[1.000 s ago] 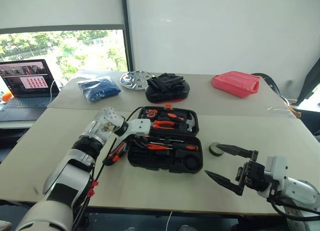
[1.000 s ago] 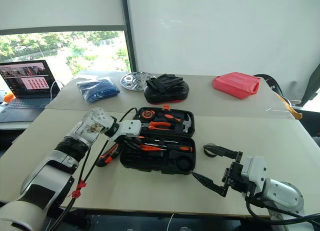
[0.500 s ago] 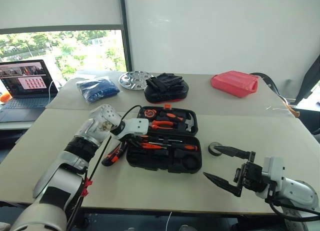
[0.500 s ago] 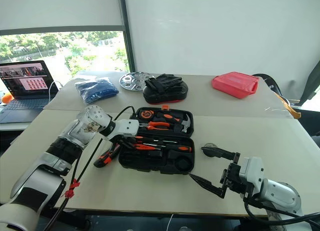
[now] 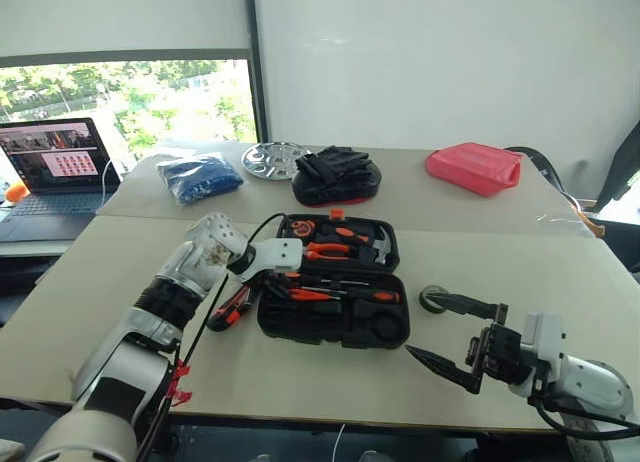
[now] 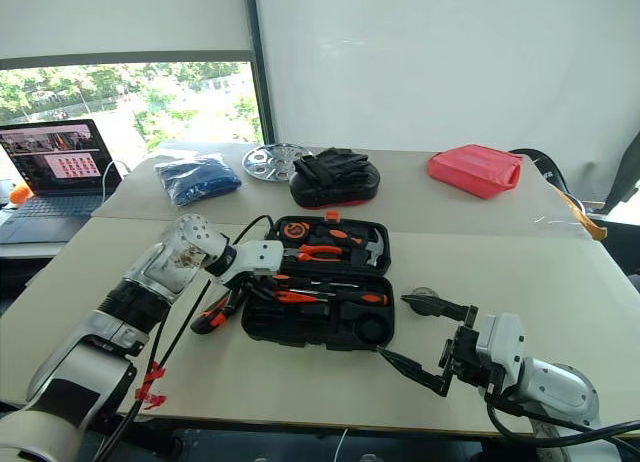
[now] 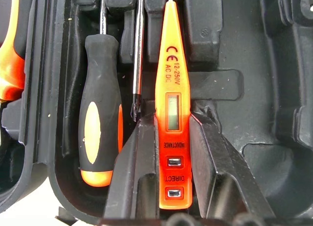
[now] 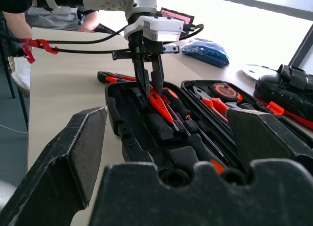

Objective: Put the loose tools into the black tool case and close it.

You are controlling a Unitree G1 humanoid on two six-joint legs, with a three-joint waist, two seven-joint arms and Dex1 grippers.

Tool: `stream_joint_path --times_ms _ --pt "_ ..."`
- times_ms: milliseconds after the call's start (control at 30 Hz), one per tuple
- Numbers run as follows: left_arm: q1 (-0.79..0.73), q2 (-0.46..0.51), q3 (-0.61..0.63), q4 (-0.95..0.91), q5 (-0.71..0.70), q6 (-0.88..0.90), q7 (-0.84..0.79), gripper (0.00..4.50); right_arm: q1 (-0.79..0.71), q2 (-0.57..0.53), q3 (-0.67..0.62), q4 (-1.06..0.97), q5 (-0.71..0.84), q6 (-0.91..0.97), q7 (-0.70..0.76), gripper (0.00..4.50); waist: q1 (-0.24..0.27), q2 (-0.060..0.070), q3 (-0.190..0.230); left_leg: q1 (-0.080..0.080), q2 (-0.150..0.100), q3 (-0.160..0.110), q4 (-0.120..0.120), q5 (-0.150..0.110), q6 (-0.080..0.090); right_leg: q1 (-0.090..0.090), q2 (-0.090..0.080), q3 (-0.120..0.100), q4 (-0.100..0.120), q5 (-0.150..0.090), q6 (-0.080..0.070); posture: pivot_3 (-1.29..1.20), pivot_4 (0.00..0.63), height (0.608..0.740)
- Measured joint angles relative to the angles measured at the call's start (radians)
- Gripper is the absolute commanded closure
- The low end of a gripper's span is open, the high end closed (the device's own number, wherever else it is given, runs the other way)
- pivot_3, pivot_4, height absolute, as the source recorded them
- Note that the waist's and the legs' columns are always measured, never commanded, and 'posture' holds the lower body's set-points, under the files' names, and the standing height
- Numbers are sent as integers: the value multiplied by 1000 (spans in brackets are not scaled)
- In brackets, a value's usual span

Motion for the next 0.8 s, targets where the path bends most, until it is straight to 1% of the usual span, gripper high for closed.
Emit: stream_joint_path --times_ms 400,600,800 --pt "18 5 -21 -87 1 79 -7 4071 3 1 4 1 0 0 11 0 -3 0 0 1 0 0 0 0 0 1 0 0 1 0 0 0 150 740" --pt "21 41 -33 -119 11 143 -4 4071 3 1 4 2 0 0 13 0 -4 0 0 2 0 0 0 0 0 1 0 0 1 0 0 0 150 740" --pt "22 51 -43 -136 10 156 -3 4071 1 4 14 2 0 0 13 0 -6 0 0 2 0 0 0 0 0 1 0 0 1 0 0 0 150 740"
